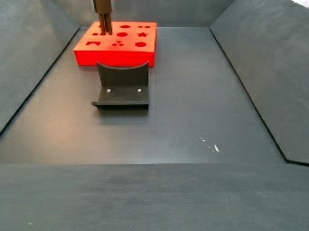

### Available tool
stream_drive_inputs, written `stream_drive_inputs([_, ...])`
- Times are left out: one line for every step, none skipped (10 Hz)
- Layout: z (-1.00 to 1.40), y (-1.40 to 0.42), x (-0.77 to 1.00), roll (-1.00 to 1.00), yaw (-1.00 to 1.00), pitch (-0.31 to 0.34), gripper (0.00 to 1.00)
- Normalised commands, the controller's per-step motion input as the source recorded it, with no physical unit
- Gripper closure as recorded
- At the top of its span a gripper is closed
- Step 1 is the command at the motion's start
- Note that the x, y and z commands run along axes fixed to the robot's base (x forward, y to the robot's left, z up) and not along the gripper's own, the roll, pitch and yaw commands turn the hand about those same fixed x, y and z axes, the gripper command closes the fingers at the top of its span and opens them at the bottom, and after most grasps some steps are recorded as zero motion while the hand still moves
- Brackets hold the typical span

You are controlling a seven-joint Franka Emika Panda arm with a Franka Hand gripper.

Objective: Insert the 3 prong object.

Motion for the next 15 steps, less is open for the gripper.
stream_drive_inputs([-0.06,0.00,0.00,0.14,-0.32,0.466,1.00])
stream_drive_inputs([-0.04,-0.01,0.00,0.11,-0.31,0.486,1.00])
stream_drive_inputs([-0.16,-0.07,0.00,0.09,-0.21,0.450,1.00])
stream_drive_inputs([-0.22,0.00,0.03,0.00,0.00,0.130,1.00])
stream_drive_inputs([-0.23,-0.01,0.00,0.00,0.01,-0.037,1.00])
stream_drive_inputs([-0.28,0.00,0.00,0.05,0.01,-0.151,1.00])
stream_drive_inputs([-0.17,0.00,-0.02,0.05,0.00,-0.113,1.00])
stream_drive_inputs([-0.13,0.00,-0.06,0.05,-0.02,-0.079,1.00])
stream_drive_inputs([-0.08,0.05,-0.12,0.06,-0.08,-0.046,1.00])
stream_drive_inputs([0.00,0.10,-0.24,0.03,-0.23,-0.033,1.00])
stream_drive_inputs([0.00,0.06,-0.19,0.04,-0.27,-0.043,1.00])
stream_drive_inputs([0.00,0.03,-0.06,0.03,-0.26,-0.027,1.00])
stream_drive_inputs([-0.08,0.00,0.00,0.01,-0.16,-0.067,1.00])
stream_drive_inputs([-0.23,0.00,0.02,0.05,-0.02,-0.114,1.00])
stream_drive_inputs([-0.28,-0.02,0.20,0.08,0.00,-0.097,1.00])
